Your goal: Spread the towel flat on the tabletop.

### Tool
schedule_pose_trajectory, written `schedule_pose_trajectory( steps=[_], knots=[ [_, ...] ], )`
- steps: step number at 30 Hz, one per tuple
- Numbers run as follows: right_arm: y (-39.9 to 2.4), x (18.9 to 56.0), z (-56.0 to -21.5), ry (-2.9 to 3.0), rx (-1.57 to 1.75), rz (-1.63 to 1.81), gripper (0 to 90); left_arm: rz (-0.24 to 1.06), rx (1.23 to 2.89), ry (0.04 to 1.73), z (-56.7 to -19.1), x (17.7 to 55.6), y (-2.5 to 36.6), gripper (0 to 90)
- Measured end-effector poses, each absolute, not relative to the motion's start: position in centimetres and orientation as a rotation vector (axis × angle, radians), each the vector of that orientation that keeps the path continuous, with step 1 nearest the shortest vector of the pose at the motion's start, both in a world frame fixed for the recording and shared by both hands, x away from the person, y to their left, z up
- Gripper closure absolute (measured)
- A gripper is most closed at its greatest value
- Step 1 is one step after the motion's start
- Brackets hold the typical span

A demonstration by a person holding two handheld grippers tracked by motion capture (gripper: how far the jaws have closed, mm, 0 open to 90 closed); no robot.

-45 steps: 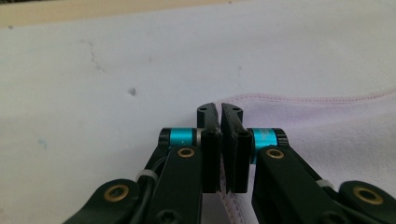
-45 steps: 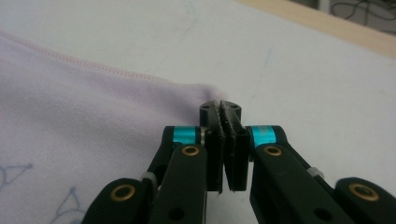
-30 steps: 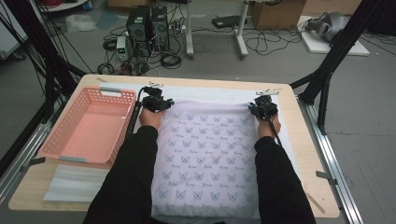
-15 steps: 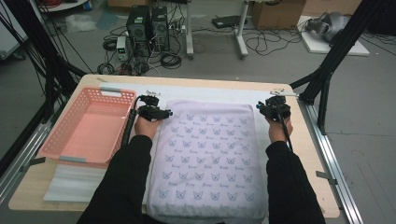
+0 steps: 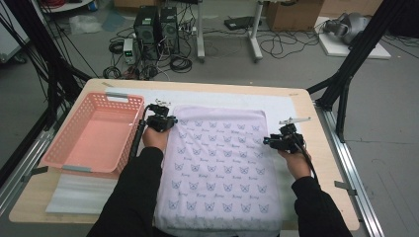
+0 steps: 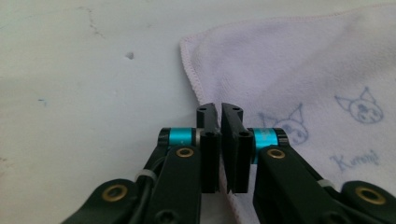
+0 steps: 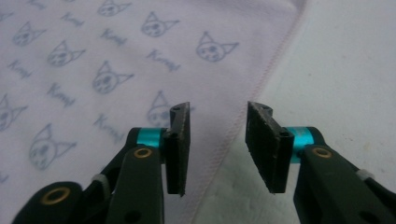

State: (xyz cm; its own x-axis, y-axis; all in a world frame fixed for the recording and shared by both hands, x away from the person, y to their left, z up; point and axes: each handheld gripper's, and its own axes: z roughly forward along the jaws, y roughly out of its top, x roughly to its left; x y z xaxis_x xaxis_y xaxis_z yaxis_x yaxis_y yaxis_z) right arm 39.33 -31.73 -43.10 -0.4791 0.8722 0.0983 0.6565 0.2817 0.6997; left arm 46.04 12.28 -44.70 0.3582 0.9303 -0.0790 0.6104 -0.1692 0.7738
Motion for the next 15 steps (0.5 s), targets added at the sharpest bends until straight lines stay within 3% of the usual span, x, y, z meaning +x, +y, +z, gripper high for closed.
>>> schedule_pose_trajectory(
  steps=[1,2,3,5,6,13,15],
  knots=[
    [-31.6,39.0,-43.2,2.243,1.381,0.970,64.1,0.528,1.862,1.362,-44.6,45.9,12.4,65.1],
    [-31.6,38.8,-43.3,2.247,1.390,0.927,65.8,0.514,1.851,1.370,-44.6,45.8,12.6,60.3],
    [-31.6,38.7,-43.7,2.246,1.416,0.893,67.7,0.496,1.855,1.376,-44.5,45.7,12.6,56.4],
    [-32.1,38.6,-43.9,2.234,1.424,0.954,87.1,0.479,1.887,1.349,-44.2,45.2,12.5,51.9],
    [-32.1,38.6,-43.9,2.243,1.417,0.964,88.2,0.478,1.907,1.324,-43.9,44.9,12.3,51.9],
    [-31.7,38.4,-44.1,2.091,1.390,0.864,87.2,0.497,1.859,1.198,-42.4,41.5,11.5,50.4],
    [-32.0,37.9,-43.9,2.050,1.403,0.860,71.3,0.503,1.839,1.168,-42.3,40.2,11.3,50.4]
  ],
)
